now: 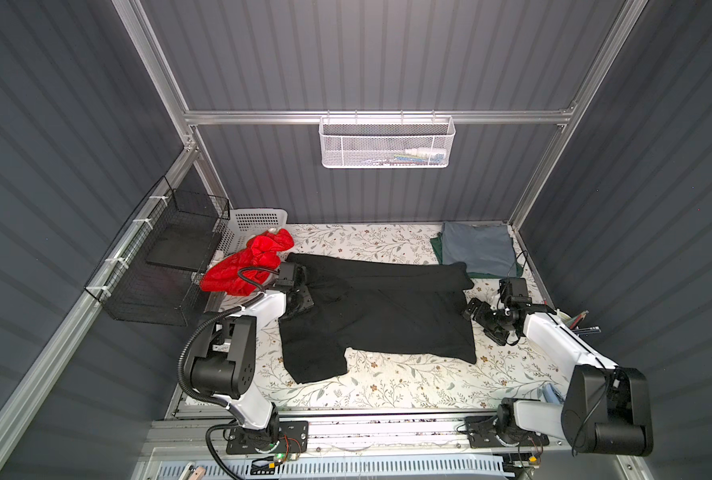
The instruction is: Fold and stack the t-shirts
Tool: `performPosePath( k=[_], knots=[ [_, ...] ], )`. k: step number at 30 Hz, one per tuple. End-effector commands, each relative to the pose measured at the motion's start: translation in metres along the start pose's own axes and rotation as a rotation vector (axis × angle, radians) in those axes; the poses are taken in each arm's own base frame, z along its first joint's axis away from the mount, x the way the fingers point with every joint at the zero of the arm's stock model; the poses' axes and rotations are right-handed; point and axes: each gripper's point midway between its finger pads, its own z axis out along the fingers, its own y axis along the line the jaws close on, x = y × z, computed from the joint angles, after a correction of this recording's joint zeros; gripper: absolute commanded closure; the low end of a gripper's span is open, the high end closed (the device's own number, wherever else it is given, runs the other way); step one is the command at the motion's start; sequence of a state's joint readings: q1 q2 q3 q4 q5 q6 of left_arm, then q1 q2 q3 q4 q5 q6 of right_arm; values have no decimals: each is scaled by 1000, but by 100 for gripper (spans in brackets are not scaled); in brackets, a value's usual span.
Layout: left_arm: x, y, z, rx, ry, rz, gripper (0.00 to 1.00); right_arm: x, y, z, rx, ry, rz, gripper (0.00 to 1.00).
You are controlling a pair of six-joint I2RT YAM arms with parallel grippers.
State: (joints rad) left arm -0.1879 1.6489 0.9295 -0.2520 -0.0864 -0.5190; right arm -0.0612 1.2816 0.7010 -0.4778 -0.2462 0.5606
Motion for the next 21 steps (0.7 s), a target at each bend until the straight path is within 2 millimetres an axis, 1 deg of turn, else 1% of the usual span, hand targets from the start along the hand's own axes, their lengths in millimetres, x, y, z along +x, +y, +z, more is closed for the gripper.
performPosePath(
  k=[1, 6, 9, 14, 16, 18, 19, 20, 21],
  knots=[
    [-13, -2, -5, -7, -19, -2, 48, 1, 0, -1, -7, 7, -1, 1],
    [-20, -9, -10, 24, -42, -17, 48, -1, -1, -4, 3, -13, 0, 1],
    [-23, -15, -11, 65, -68, -27, 50, -2, -1, -7, 3, -21, -3, 1],
    [-18, -18, 3, 70, -26, -34, 56, -1, 3, -6, -17, -16, 0, 1],
    [-17, -21, 9, 84, -17, -40, 64, -1, 5, -5, -34, -10, 5, 1],
    [-17, -25, 13, 101, -11, -47, 75, 1, 7, -4, -45, -1, 9, 1],
    [-17, -26, 16, 103, -5, -46, 78, 2, 7, -4, -47, 1, 11, 1],
    [-17, -26, 17, 104, 0, -50, 84, 2, 7, -3, -47, 3, 10, 1],
    [-17, -27, 18, 102, 5, -49, 91, 3, 6, -3, -44, 3, 10, 1]
  ],
)
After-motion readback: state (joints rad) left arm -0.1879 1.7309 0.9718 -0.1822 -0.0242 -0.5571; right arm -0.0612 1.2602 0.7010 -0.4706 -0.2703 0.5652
